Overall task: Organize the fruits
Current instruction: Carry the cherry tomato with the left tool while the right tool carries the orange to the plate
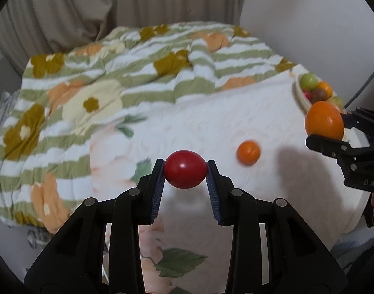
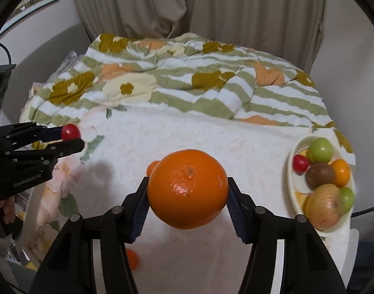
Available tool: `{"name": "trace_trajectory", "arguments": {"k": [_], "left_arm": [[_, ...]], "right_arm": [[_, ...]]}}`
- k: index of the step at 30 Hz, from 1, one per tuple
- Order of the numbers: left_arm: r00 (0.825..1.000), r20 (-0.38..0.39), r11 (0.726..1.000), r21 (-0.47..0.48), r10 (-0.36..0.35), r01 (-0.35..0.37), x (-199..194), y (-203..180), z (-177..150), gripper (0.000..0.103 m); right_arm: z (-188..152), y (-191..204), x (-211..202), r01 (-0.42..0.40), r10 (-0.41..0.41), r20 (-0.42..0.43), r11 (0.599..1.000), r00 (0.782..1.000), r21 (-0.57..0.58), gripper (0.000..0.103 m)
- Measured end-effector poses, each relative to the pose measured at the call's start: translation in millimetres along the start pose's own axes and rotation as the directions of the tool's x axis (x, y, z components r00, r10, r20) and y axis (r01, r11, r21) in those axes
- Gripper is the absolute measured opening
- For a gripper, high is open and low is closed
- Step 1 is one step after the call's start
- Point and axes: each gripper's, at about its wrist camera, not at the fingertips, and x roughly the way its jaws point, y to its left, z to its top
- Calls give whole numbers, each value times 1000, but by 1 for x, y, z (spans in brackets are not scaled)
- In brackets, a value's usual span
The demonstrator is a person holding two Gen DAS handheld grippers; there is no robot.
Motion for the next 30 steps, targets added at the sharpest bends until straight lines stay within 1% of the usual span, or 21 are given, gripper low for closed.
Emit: {"name": "trace_trajectory", "arguments": {"k": [7, 10, 13, 16, 20, 24, 30], "left_arm": [[998, 56, 999, -32, 6, -4, -27, -35, 22, 41], [996, 81, 999, -49, 25, -21, -37, -59, 30, 41], [995, 97, 995, -96, 36, -26, -41, -87, 40, 41], [995, 98, 992, -124, 31, -19, -37, -115, 47, 41], [994, 100, 991, -130, 33, -20, -27, -164, 57, 41], [994, 100, 991, -130, 30, -17, -16, -204, 69, 41], [997, 80, 993, -116, 15, -5, 5, -254, 88, 41]], "right_arm": [[2, -33, -41, -23, 21, 54, 999, 998, 44, 55], [1, -57, -55, -35, 32, 74, 999, 997, 39, 55], [-4, -84, -65, -38, 37, 81, 999, 996, 14, 55], [-11, -116, -73, -25, 27, 85, 999, 996, -21, 55], [-17, -157, -79, -30, 33, 90, 999, 995, -36, 55], [-23, -196, -80, -38, 41, 91, 998, 995, -42, 55], [-28, -239, -80, -52, 56, 88, 998, 995, -38, 55]]}}
